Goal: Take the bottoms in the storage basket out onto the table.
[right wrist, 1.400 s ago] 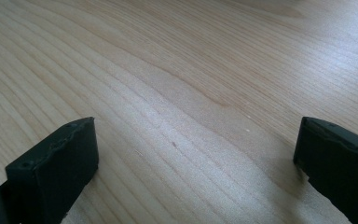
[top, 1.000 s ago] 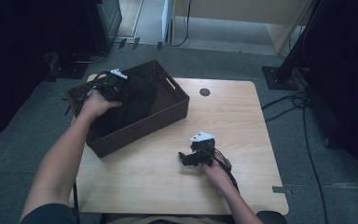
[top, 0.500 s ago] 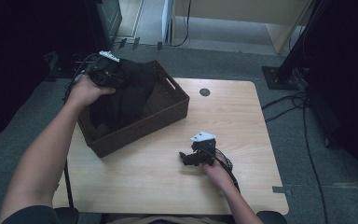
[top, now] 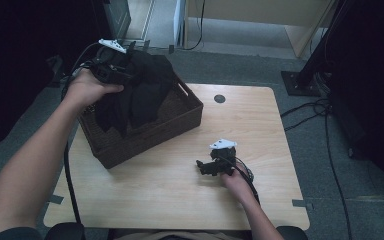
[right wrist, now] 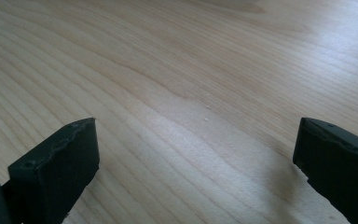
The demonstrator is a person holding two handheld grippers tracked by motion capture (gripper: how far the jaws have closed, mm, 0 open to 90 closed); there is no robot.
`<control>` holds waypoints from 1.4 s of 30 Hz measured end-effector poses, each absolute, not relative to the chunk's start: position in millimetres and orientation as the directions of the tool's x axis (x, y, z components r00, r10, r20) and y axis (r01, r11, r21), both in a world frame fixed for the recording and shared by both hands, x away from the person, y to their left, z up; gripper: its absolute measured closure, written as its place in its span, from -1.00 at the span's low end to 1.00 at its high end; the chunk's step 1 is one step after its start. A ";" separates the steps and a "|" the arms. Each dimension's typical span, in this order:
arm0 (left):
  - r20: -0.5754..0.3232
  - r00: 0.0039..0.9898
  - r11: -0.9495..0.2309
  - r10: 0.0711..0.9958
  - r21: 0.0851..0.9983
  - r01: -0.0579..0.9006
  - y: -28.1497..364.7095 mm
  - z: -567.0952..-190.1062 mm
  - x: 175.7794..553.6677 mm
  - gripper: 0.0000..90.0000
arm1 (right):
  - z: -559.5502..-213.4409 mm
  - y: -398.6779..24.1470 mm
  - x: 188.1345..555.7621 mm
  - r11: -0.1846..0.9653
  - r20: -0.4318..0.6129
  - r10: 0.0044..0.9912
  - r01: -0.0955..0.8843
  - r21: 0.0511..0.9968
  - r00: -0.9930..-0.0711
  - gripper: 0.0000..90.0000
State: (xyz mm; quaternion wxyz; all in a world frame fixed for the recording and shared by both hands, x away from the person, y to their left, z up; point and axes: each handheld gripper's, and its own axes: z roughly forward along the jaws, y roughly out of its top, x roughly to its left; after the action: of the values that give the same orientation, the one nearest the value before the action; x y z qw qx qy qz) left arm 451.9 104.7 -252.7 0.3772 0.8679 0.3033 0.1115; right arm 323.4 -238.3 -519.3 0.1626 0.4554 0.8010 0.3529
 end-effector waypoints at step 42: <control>-0.097 0.970 -0.621 0.223 0.753 0.218 -4.6 -279.9 345.8 0.57 | -501.4 -313.2 336.1 0.159 0.120 0.930 0.673 0.722 -0.348 -0.69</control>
State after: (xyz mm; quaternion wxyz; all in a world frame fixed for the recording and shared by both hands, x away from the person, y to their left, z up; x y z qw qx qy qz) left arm 345.8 -4.6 -279.9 0.4175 0.9004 0.1225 0.0031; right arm 336.1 -313.2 -501.4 0.1799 0.5418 0.7396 0.3564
